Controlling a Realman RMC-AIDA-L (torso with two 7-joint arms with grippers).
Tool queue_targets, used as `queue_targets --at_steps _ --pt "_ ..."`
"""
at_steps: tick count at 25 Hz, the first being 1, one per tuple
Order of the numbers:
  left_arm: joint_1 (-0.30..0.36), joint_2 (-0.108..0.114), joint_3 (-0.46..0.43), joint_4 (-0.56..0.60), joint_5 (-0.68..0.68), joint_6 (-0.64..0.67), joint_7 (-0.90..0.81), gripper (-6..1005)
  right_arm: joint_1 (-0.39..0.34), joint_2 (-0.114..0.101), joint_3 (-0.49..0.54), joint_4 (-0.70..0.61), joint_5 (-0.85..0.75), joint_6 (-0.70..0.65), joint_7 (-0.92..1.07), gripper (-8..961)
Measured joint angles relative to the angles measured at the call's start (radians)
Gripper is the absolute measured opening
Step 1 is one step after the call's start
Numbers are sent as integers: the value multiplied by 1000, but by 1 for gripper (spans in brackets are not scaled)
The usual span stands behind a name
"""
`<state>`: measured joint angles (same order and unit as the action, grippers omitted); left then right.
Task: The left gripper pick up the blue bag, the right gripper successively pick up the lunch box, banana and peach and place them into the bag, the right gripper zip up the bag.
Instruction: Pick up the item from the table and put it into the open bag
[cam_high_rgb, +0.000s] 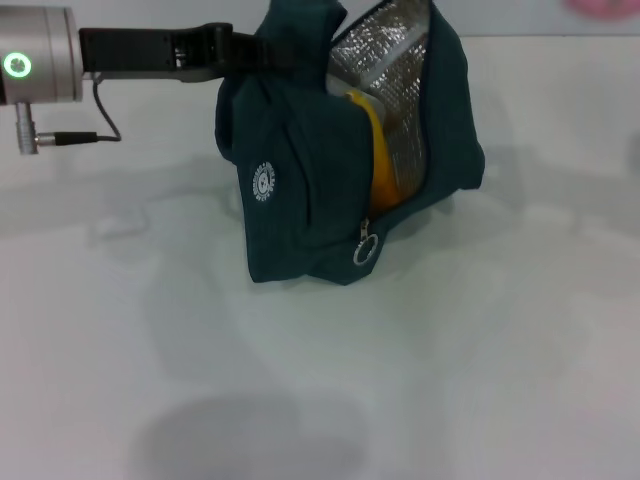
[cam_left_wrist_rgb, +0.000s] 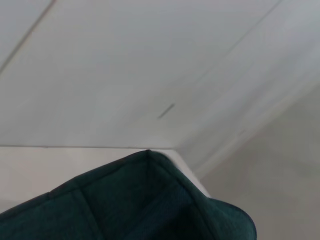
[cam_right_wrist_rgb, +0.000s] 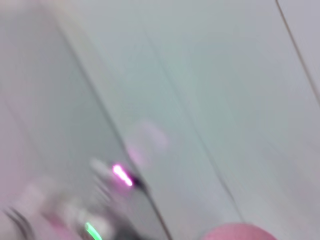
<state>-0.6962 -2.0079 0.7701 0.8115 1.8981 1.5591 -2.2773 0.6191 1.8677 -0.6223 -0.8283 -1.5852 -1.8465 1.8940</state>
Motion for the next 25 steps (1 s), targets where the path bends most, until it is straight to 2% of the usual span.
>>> queue_targets --at_steps 1,3,7,8,9,12,17,19,25 --pt "-3 0 0 0 -5 6 -1 47 5 -10 -2 37 52 -6 -24 191" --pt "-8 0 0 0 -14 14 -2 47 19 -8 -6 68 106 8 -62 179" --pt "-10 3 2 0 -19 15 -4 47 60 33 -88 73 82 122 -133 156" --pt "-11 3 2 0 -19 15 -4 47 60 33 -88 73 82 122 -133 148" --pt "-11 3 2 0 -19 15 -4 47 88 55 -170 70 49 207 -166 139" --pt "-13 3 2 0 -19 15 -4 47 124 79 -270 71 10 309 -199 114" --pt "-13 4 1 0 -18 14 -3 47 182 139 -413 70 -124 484 -221 90" --pt "-11 4 -1 0 -16 13 -3 47 193 147 -443 70 -154 513 -223 81" --pt "-3 7 -4 0 -16 7 -2 47 202 147 -503 91 -169 602 -222 36"
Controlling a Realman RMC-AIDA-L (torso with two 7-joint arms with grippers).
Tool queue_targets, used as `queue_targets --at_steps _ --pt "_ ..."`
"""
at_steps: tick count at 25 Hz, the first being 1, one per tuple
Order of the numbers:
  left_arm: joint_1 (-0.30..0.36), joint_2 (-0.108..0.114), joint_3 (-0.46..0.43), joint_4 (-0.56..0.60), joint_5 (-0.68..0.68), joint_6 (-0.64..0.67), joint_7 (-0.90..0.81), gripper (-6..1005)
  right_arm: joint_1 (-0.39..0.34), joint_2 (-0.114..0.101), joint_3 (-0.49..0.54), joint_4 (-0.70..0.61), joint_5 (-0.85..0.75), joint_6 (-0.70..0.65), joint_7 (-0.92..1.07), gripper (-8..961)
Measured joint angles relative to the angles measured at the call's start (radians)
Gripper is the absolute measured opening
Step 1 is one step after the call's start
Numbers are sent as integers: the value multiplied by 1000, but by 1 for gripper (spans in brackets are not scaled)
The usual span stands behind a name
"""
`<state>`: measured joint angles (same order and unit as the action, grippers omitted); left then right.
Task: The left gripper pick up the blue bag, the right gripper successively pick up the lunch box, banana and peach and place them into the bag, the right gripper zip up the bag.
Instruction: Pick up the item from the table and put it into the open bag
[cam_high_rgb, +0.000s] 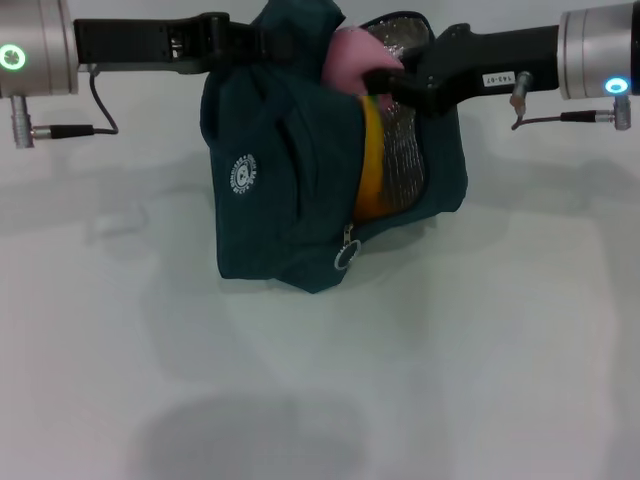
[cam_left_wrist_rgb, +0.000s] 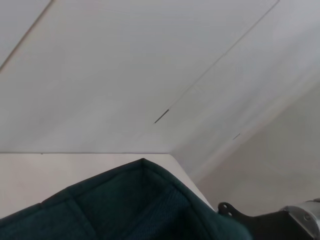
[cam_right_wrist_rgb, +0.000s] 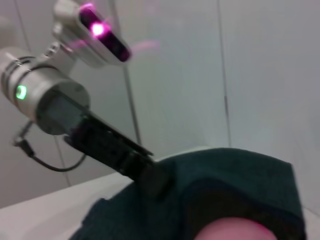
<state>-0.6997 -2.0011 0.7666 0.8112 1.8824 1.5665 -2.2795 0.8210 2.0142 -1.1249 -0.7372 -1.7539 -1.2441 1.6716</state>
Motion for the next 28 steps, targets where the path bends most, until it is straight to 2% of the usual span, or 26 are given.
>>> queue_targets --at_steps 6,15,20,28 --pt "-6 1 0 -1 0 0 -1 48 7 -1 -1 7 -3 11 2 37" --pt "-8 1 3 -1 0 0 -2 48 39 -5 -17 50 -11 14 10 97" --pt "-9 1 5 -1 0 0 -1 48 91 -3 -64 47 -106 3 95 130" --pt "-6 -1 1 -1 0 0 1 48 99 2 -71 33 -127 7 99 184"
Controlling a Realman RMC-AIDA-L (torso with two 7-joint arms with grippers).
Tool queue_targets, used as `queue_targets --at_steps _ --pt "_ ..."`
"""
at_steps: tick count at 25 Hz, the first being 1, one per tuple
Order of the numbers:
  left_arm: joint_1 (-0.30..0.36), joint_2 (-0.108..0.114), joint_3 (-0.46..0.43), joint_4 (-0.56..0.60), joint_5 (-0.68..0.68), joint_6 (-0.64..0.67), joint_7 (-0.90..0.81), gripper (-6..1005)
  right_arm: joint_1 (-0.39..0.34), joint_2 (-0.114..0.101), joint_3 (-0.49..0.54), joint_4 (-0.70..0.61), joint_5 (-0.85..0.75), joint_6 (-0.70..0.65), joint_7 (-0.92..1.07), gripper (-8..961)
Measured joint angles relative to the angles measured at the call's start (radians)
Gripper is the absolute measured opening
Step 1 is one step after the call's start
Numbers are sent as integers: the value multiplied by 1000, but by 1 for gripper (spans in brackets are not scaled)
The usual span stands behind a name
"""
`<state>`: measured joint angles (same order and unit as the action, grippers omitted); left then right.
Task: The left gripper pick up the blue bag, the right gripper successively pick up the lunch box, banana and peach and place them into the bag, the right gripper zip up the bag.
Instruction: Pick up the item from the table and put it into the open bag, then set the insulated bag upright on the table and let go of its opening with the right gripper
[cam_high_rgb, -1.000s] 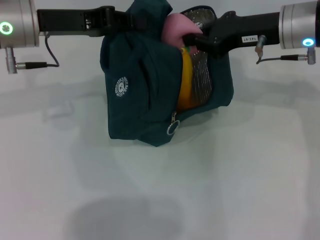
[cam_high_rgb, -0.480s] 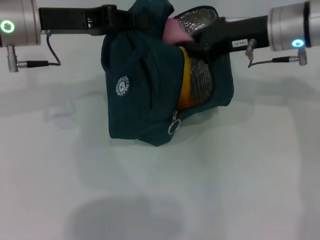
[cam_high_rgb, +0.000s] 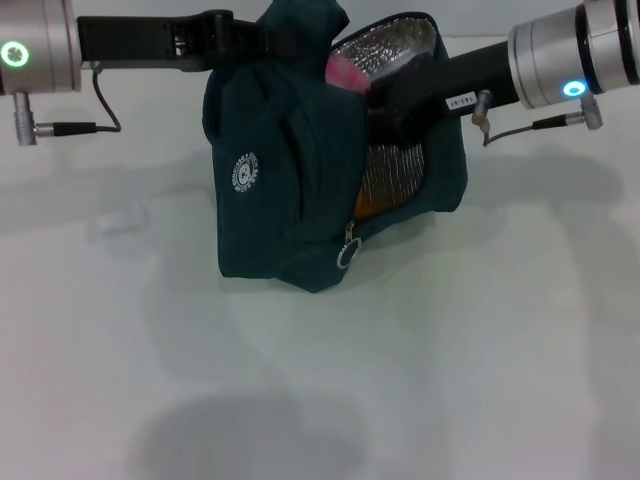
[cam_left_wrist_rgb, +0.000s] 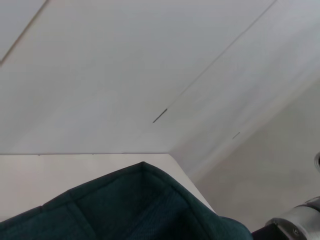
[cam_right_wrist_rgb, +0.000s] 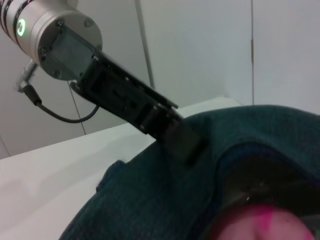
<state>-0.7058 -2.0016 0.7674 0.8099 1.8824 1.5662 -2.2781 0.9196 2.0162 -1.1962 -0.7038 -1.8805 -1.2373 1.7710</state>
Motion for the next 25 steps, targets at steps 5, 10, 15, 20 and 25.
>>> queue_targets --at_steps 5,10,15,20,25 --pt "1 0 0 0 2 0 2 48 -42 1 3 -78 9 -6 -4 294" --pt "2 0 0 0 3 0 3 48 -68 2 4 -128 23 -13 -2 473" --pt "1 -2 3 0 4 0 3 48 -82 0 13 -134 45 -17 -7 646" --pt "6 0 0 0 5 -1 3 48 -126 -4 44 -183 54 -40 -6 719" --pt "7 1 2 0 6 -2 5 48 -258 -2 143 -275 134 -120 -71 716"
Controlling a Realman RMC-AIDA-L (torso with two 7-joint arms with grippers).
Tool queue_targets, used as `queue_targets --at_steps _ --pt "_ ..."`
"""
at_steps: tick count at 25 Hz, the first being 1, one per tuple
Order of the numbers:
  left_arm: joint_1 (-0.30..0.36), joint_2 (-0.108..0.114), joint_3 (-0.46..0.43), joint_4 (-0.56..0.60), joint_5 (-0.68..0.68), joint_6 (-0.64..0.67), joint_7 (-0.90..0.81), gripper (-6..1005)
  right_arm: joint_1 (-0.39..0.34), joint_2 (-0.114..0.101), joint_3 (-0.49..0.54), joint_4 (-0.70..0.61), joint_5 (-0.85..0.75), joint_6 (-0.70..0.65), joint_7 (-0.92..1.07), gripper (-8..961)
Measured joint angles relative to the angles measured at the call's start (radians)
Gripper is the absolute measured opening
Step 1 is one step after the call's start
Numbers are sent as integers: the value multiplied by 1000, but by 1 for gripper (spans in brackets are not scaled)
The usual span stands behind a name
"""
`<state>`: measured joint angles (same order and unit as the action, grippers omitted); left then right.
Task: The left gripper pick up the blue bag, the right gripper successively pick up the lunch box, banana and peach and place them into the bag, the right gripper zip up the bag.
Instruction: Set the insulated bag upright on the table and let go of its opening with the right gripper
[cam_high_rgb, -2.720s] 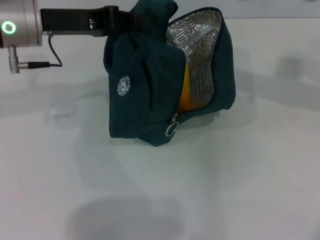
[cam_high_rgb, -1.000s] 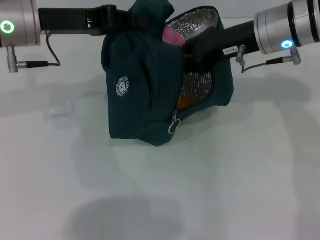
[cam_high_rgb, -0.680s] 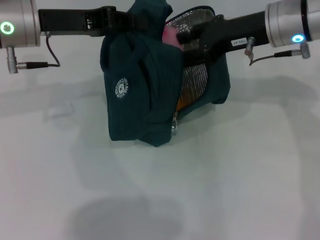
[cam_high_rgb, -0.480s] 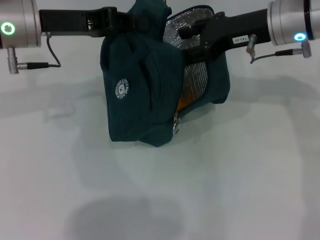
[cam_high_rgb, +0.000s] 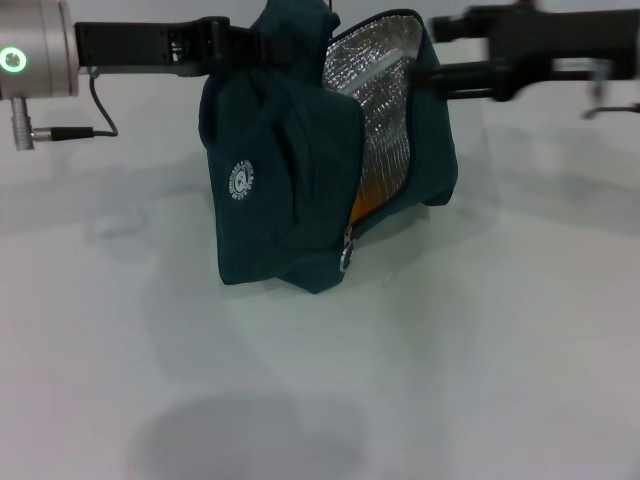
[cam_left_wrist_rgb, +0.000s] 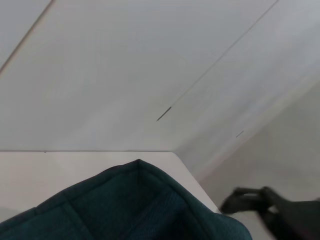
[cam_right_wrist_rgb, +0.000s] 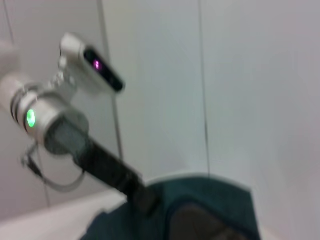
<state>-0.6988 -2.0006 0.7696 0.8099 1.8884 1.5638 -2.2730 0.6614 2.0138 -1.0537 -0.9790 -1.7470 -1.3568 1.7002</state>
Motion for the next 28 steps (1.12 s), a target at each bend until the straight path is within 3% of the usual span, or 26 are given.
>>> queue_targets --at_steps 2,3,7,13,15,17,20,28 --pt "2 0 -1 0 0 0 1 48 -36 -2 17 -10 41 -19 -27 715" --pt "3 0 -2 -2 0 0 1 48 -115 -9 54 -25 107 -48 -76 714" --pt "2 2 -3 -14 1 -1 4 48 -181 -21 79 -12 98 -32 -99 712" --pt "-2 3 -4 -16 2 -10 4 48 -198 -32 78 76 25 40 -136 707" --pt "-3 4 -3 -18 2 -12 3 48 -180 -26 72 94 -15 74 -139 707" --pt "-5 3 -3 -24 2 -12 2 48 -114 -7 64 139 -102 152 -139 707" --pt "-7 3 -3 -26 2 -12 1 48 -66 -1 55 182 -134 213 -139 707" --pt "-6 3 -2 -26 2 -12 2 48 155 -9 -60 386 -145 470 -139 708"
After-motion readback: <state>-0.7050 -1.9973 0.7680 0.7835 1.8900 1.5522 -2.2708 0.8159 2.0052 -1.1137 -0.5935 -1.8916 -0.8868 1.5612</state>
